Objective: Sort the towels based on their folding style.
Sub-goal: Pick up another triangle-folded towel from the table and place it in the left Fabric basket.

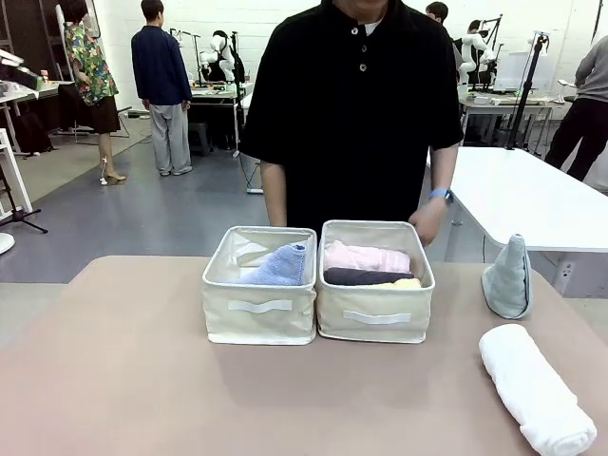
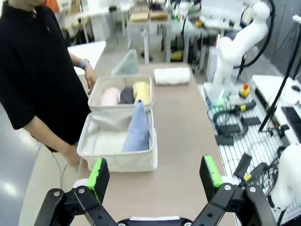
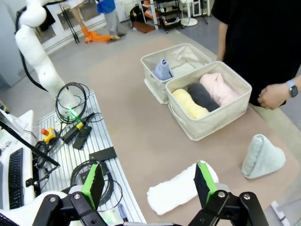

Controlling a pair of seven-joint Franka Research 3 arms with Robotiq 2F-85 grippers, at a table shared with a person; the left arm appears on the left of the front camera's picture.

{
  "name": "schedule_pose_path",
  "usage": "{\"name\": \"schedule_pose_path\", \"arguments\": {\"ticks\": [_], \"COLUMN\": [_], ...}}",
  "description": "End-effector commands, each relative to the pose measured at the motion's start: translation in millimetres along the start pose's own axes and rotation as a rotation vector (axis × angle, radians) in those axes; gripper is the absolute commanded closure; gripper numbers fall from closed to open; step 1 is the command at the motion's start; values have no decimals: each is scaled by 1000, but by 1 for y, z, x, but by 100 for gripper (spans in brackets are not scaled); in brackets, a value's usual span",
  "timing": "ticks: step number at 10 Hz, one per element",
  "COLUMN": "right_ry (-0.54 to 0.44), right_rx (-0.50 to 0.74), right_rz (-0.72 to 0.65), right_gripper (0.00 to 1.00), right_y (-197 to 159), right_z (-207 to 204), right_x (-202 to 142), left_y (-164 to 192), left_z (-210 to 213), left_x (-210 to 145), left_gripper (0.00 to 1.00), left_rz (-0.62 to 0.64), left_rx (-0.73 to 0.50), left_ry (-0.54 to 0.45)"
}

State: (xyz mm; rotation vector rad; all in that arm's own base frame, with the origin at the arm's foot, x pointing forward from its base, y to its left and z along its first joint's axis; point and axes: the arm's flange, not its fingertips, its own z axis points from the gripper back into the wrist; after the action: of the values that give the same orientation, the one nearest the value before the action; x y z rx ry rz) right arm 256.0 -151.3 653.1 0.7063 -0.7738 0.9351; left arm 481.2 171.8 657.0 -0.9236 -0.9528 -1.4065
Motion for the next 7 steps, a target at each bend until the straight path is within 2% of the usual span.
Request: {"name": "schedule_pose_path", "arguments": {"ticks": [1, 3, 4, 5, 6, 7], "right_ry": [-7, 0, 222, 410, 565, 665], "right_rx": [9, 0, 5, 49, 43, 54], "right_rz": [8, 0, 87, 104, 103, 82], "right_gripper": [0, 0, 0, 0, 0, 0], "right_y": [0, 0, 46, 65, 72, 71], "right_z": [-2, 0, -24, -55, -87, -117], "right_x": [0, 0, 13, 24, 31, 36], "left_y": [14, 12, 13, 14, 14, 14], "left_z": [10, 11, 5, 16, 16, 16], "left_x": [-32, -52, -53, -67, -67, -67], "left_gripper": [0, 0, 0, 0, 0, 0], "left_rz": [1, 16, 8, 40, 40, 40], "left_rx": [-20, 0, 4, -2, -2, -2], "left_ry": [-105, -100, -85, -107, -107, -107]}}
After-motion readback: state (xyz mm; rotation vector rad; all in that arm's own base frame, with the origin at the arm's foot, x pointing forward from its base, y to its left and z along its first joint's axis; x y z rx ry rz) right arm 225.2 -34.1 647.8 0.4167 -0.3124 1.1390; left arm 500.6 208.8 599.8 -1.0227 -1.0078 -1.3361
